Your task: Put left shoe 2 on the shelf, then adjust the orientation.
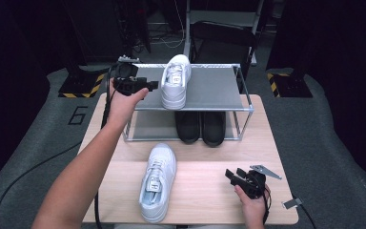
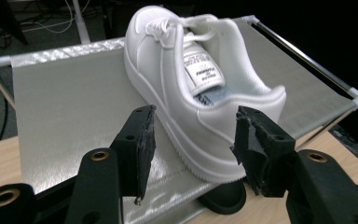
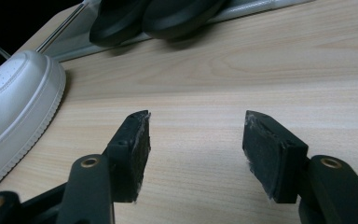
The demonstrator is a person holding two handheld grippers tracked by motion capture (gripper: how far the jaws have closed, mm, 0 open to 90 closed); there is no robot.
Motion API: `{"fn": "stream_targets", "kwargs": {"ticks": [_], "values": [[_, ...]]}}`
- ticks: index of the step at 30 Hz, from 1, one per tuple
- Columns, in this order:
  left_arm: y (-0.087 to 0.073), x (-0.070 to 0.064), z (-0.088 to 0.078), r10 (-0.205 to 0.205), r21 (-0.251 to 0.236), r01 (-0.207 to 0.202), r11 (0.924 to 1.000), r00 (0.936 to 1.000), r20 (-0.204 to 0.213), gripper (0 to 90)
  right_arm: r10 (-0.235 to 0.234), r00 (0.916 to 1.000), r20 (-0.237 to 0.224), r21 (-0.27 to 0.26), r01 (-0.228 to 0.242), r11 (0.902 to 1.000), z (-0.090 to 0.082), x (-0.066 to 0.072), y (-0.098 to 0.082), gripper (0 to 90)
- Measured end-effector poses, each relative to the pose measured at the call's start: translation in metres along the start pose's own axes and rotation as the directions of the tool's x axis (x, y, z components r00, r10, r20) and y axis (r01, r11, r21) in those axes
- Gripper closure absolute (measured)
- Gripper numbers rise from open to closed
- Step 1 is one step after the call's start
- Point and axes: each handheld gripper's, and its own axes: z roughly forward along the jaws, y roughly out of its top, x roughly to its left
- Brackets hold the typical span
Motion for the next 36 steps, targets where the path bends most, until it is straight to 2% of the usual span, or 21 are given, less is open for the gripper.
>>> {"fn": "stream_targets", "kwargs": {"ticks": [1,2,5,9,12,17,20,22,24,25,27,30,32,36], "values": [[-0.005,0.002,-0.002,-0.003,-0.007,0.003,1.0000,1.0000,-0.002,47.5,-0.006,1.0000,-0.001,0.007,0.006,1.0000,0.000,0.002,0.000,41.0],[-0.009,0.004,-0.005,-0.009,-0.005,0.009,0.9999,1.0000,0.001,47.5,-0.031,0.9995,0.004,0.015,0.031,0.9994,0.000,0.004,0.001,40.8],[-0.021,0.011,-0.012,-0.023,-0.001,0.023,0.9997,0.9997,0.009,47.4,-0.049,0.9987,-0.011,0.033,0.050,0.9982,0.002,0.010,0.000,39.5],[-0.042,0.017,-0.018,-0.041,0.001,0.041,0.9992,0.9990,0.018,47.4,-0.054,0.9982,-0.024,0.060,0.056,0.9967,0.005,0.015,0.000,38.0],[-0.060,0.022,-0.021,-0.065,-0.005,0.065,0.9979,0.9975,0.029,47.5,-0.081,0.9962,-0.033,0.041,0.082,0.9958,0.005,0.019,0.001,37.2],[-0.086,0.028,-0.026,-0.082,0.004,0.082,0.9966,0.9953,0.052,49.9,-0.126,0.9915,-0.034,-0.004,0.126,0.9921,0.003,0.027,0.002,39.8],[-0.102,0.032,-0.026,-0.087,0.007,0.086,0.9962,0.9952,0.045,49.9,-0.122,0.9914,-0.048,0.002,0.122,0.9925,0.004,0.028,0.002,39.8],[-0.111,0.033,-0.025,-0.094,0.010,0.093,0.9956,0.9944,0.048,49.9,-0.112,0.9920,-0.058,0.023,0.114,0.9933,0.006,0.028,0.002,41.4],[-0.119,0.035,-0.025,-0.083,0.004,0.083,0.9966,0.9951,0.054,49.7,-0.110,0.9916,-0.068,0.022,0.112,0.9935,0.006,0.029,0.001,42.8],[-0.123,0.035,-0.025,-0.086,0.003,0.086,0.9963,0.9952,0.048,49.6,-0.109,0.9914,-0.071,0.026,0.112,0.9934,0.006,0.032,0.001,42.3],[-0.130,0.035,-0.025,-0.088,0.010,0.087,0.9961,0.9953,0.040,49.5,-0.139,0.9881,-0.067,0.028,0.141,0.9896,0.007,0.039,0.002,41.7],[-0.148,0.035,-0.025,-0.083,-0.002,0.083,0.9966,0.9960,0.035,49.3,-0.137,0.9873,-0.081,0.030,0.140,0.9898,0.009,0.047,0.001,42.8],[-0.159,0.034,-0.026,-0.073,0.008,0.073,0.9973,0.9969,0.029,49.2,-0.135,0.9846,-0.111,0.028,0.139,0.9899,0.009,0.056,0.000,43.2],[-0.177,0.034,-0.028,-0.062,0.014,0.062,0.9980,0.9978,0.023,49.2,-0.176,0.9685,-0.176,0.030,0.184,0.9825,0.011,0.080,-0.002,41.0]]}}
